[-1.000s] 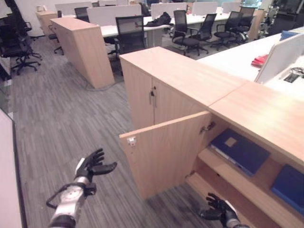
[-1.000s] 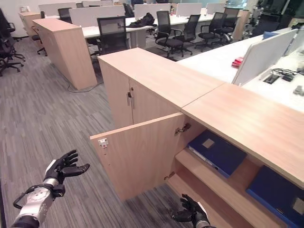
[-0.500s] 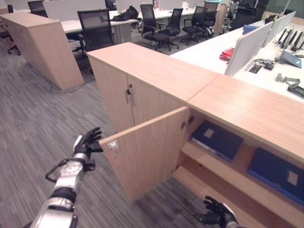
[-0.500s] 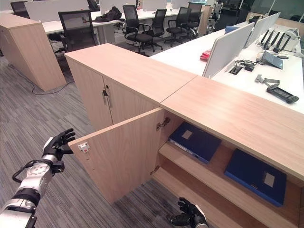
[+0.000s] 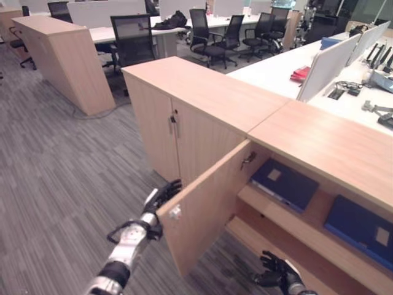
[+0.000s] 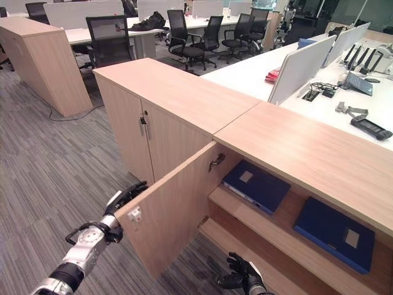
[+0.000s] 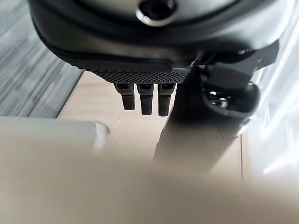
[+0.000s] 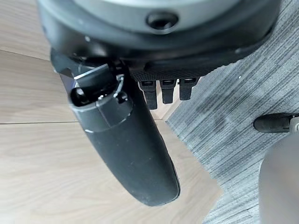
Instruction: Put the empty folder in the office cabinet
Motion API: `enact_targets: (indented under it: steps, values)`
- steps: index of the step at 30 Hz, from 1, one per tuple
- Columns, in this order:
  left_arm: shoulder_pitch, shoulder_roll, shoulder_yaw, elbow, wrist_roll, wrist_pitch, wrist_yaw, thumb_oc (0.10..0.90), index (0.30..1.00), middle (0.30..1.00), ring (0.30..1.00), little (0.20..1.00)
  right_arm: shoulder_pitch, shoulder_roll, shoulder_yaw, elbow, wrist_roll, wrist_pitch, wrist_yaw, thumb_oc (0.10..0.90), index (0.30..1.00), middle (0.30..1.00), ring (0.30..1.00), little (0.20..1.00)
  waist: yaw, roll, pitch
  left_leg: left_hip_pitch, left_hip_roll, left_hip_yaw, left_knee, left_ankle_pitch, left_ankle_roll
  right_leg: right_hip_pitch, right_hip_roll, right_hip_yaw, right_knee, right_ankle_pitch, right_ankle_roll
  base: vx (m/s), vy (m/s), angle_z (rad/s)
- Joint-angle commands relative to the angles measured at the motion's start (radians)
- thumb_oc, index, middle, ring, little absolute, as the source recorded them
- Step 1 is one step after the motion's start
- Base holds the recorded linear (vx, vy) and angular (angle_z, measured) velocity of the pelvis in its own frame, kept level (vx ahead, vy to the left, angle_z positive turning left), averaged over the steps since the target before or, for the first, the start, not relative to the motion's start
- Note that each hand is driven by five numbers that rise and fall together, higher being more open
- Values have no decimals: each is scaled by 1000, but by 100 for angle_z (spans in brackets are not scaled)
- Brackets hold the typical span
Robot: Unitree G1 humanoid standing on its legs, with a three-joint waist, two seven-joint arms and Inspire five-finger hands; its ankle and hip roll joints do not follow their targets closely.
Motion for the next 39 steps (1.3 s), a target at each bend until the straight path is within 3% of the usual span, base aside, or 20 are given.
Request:
enact_targets:
  steps: [1,11,12,13,14,15,16,17,19,22,29,32,33,34,35,36,39]
  values:
    - [-100,-37,-18,-85,28,-74,-76,800,900,900,900,900,-64,-30,-55,-58,-18,-54,-6,800,900,900,900,900,18,45,0,83,12,-5,5,-134,-15,-30,-71,-60,94,-46,110,0,0,0]
    - [95,47,-45,-245,40,-45,-186,800,900,900,900,900,-96,-11,-135,-78,23,-69,-28,800,900,900,900,900,40,69,44,56,-8,20,12,-131,1,-80,-93,-60,112,-20,127,-74,17,-5]
    - [113,51,-48,-269,23,-35,-194,800,900,900,900,900,-134,-12,-153,-63,26,-71,-51,800,900,900,900,900,48,84,77,43,-2,42,17,-123,4,-131,-100,-88,180,4,133,-312,-42,-43]
    - [147,56,-44,-307,-14,-19,-204,800,900,900,900,900,-159,-9,-174,-58,38,-74,-75,800,900,900,900,900,72,108,96,12,22,85,35,-111,3,-143,-138,-235,239,-24,113,-310,-47,-67]
    - [149,56,-44,-310,-14,-17,-204,800,900,900,900,900,-158,-9,-175,-58,38,-74,-75,800,900,900,900,900,69,108,95,10,22,82,38,-112,2,-144,-139,-239,243,-28,113,-306,-23,-113]
    - [179,68,-41,-344,-17,-10,-214,800,900,900,900,900,-185,-7,-183,-43,38,-77,-91,800,900,900,900,900,89,120,90,-11,34,137,58,-104,6,-133,-167,-366,299,-57,89,-141,-7,-101]
    - [181,69,-41,-346,-17,-9,-214,800,900,900,900,900,-185,-7,-183,-42,38,-78,-92,800,900,900,900,900,89,119,89,-12,34,137,59,-105,6,-135,-169,-366,303,-60,89,-194,-49,-95]
    - [201,70,-38,-370,-31,-2,-221,800,900,900,900,900,-216,-14,-189,-5,39,-79,-112,800,900,900,900,900,108,120,77,-25,40,196,73,-97,11,-119,-177,-434,337,-77,79,-37,-46,-61]
    - [212,64,-34,-379,-37,2,-218,800,900,900,900,900,-224,-16,-192,6,40,-78,-120,800,900,900,900,900,119,121,77,-20,40,216,77,-101,11,-113,-182,-446,349,-85,80,-9,-107,-97]
    - [223,40,-34,-385,-61,2,-213,800,900,900,900,900,-231,-12,-221,30,87,-81,-142,800,900,900,900,900,117,124,61,-9,45,249,79,-102,2,-91,-166,-435,281,-89,73,36,-127,-67]
    - [181,-56,-44,-355,-97,-10,-160,800,900,900,900,900,-211,-25,-213,-2,89,-87,-172,800,900,900,900,900,42,157,52,13,94,298,108,-81,-44,-58,-83,-338,162,-103,45,35,-159,-44]
    - [140,-87,-56,-329,-93,-18,-135,800,900,900,900,900,-193,-29,-188,-24,84,-84,-161,800,900,900,900,900,8,154,56,-1,153,327,189,-72,-74,-48,-43,-286,143,-125,21,33,-185,-55]
    - [122,-92,-62,-318,-89,-23,-120,800,900,900,900,900,-189,-31,-173,-31,81,-88,-162,800,900,900,900,900,-1,148,64,-20,184,329,240,-43,-87,-36,-28,-263,131,-131,10,63,-267,-74]
    - [102,-103,-52,-288,-84,-36,-90,800,900,900,900,900,-193,-42,-140,-37,74,-86,-155,800,900,900,900,900,3,140,78,-57,225,279,362,22,-116,-23,11,-209,108,-138,-15,40,-208,-62]
    - [101,-103,-51,-287,-84,-37,-90,800,900,900,900,900,-195,-42,-139,-37,75,-86,-155,800,900,900,900,900,4,140,77,-61,226,280,361,28,-116,-27,12,-208,106,-132,-17,60,-148,-83]
    - [92,-106,-48,-277,-81,-44,-74,800,900,900,900,900,-197,-47,-124,-34,72,-83,-151,800,900,900,900,900,11,135,82,-73,221,229,389,38,-115,-18,18,-184,98,-138,-21,48,-31,-132]
    - [55,-121,-26,-223,-76,-63,-17,800,900,900,900,900,-195,-56,-79,-46,67,-75,-137,800,900,900,900,900,52,103,82,-129,125,26,314,-26,-80,-13,10,-78,88,-138,-3,168,-6,-109]
